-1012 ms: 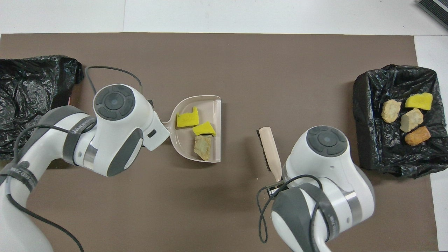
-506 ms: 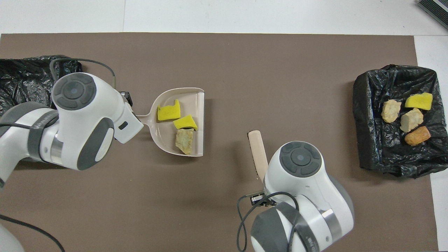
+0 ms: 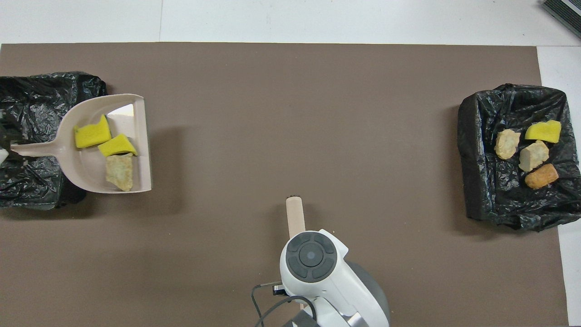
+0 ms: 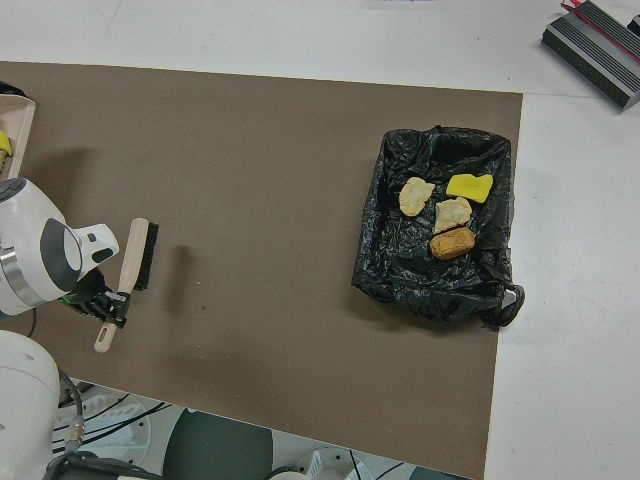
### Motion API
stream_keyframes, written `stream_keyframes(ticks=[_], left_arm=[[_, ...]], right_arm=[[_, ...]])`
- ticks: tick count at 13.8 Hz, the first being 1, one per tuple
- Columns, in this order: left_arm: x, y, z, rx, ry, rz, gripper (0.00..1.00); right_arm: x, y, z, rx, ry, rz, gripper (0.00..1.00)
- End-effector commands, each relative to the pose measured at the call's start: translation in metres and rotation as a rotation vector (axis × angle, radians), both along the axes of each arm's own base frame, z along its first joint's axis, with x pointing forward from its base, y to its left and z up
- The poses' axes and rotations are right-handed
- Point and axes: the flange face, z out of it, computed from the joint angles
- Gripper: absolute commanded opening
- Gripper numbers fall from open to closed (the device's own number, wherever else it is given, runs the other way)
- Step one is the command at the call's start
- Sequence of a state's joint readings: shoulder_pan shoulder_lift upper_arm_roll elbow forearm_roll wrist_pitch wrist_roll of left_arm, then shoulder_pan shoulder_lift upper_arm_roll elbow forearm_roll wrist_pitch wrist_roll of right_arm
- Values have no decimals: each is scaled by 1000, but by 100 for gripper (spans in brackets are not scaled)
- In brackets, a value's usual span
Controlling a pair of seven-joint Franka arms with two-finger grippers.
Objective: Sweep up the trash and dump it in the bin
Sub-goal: 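Carry the loaded dustpan with the left gripper over the other black bag, then tilt the dustpan with the left gripper to dump pieces into the bag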
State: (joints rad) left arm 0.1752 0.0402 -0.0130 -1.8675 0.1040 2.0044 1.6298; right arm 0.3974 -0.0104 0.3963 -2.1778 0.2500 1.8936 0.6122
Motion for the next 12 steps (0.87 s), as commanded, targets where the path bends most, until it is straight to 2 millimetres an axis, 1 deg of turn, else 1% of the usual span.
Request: stream_keyframes(ticks=[1, 2, 3, 4, 5, 6, 7, 8, 10, 11, 12], left_arm=[[6, 64, 22, 3, -17, -17, 0], [9, 98, 30, 25, -31, -88, 0], [10, 122, 37, 45, -45, -128, 0], [10, 141, 42, 58, -60, -120, 0], [7, 159, 42, 64, -71, -105, 0], [5, 173, 46, 82, -98, -90, 0], [7, 178, 49, 110, -112, -84, 0], [6, 182, 50, 144, -105, -87, 0], [9, 181, 52, 255, -74, -115, 0], [12, 177, 54, 340, -52, -147, 0], [17, 171, 56, 389, -54, -138, 0]], right_arm=[[-13, 26, -27, 7, -3, -37, 0], [-16, 34, -36, 19, -10, -30, 0], [-14, 35, -44, 30, -20, -39, 0], [-13, 35, -49, 38, -31, -43, 0], [-14, 34, -49, 36, -29, -41, 0], [-15, 34, -50, 31, -23, -41, 53], [-14, 34, -48, 24, -16, -39, 100], [-15, 33, -47, 12, -3, -34, 100], [-5, 25, -33, 0, 2, -39, 100], [-1, 21, -26, -7, 6, -35, 100], [8, 13, -17, -8, 7, -48, 100]])
